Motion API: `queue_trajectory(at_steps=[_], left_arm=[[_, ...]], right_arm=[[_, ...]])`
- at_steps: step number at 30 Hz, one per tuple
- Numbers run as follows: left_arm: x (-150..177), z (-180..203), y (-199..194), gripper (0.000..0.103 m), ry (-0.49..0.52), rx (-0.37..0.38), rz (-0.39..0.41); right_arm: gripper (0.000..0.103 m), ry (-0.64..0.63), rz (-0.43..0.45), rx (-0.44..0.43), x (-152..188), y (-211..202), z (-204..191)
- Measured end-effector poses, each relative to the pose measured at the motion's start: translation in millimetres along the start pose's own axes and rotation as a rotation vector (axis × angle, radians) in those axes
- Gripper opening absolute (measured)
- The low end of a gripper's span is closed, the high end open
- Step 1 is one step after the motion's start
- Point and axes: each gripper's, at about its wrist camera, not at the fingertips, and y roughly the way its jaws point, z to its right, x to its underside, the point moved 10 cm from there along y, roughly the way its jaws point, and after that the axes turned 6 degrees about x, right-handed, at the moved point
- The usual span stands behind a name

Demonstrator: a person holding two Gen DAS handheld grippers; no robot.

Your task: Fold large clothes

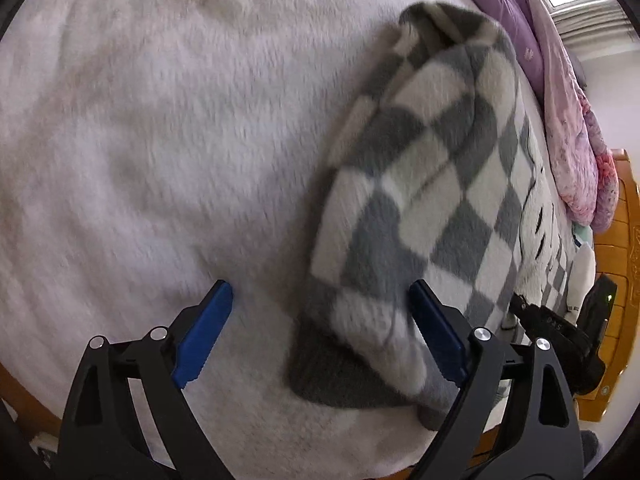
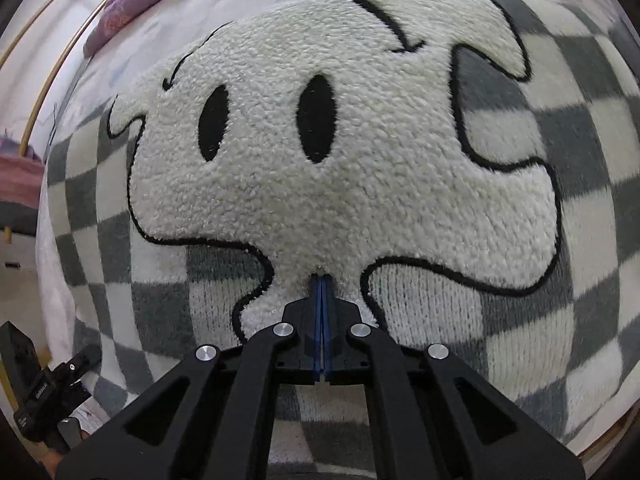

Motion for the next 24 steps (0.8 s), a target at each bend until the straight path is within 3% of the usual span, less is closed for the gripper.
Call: queue_trajectory(at_steps=[8, 11, 14, 16, 18, 20, 22, 24], left_arm=[[26.6, 4.0, 4.7, 0.089, -0.025, -0.02, 0.021], [34.2, 3.9, 6.4, 0.088, -0.037, -0.018, 0.013], [35.7, 0.2, 8.9, 0.078, -0.039, -0.035, 0.025], [34.0, -2.2, 9.9, 0.071, -0.049, -0.048, 0.023], [32.9, 1.2, 8.6, 0.054, -0.05, -0.036, 0.016], [32.0, 7.9, 4.8, 0.028, -0.041, 0.001, 0.011], [29.8, 15.9, -3.7, 0.027, -0.037, 0.006, 0.032], [27.8, 25.1, -16.2, 0.026, -0.044, 0.038, 0.055]], right_arm=[[0.0, 0.021, 0.018, -0.102, 7.9, -13.9, 12.6], [0.0, 0.059, -0.01, -0.132, 28.3, -26.5, 17.3], [0.004, 0.031, -0.128, -0.153, 59.7, -9.9, 14.0], [0.004, 0.007, -0.09, -0.173, 65.7, -10.3, 10.8], [0.006, -0.032, -0.069, -0.159, 64.9, -17.2, 8.4], [0.022, -0.063, -0.017, -0.156, 63.2, -29.5, -0.2], [0.059, -0.111, 0.041, -0.151, 63.6, -43.1, -13.7], [0.063, -0.175, 0.097, -0.187, 69.6, -58.0, -34.7]])
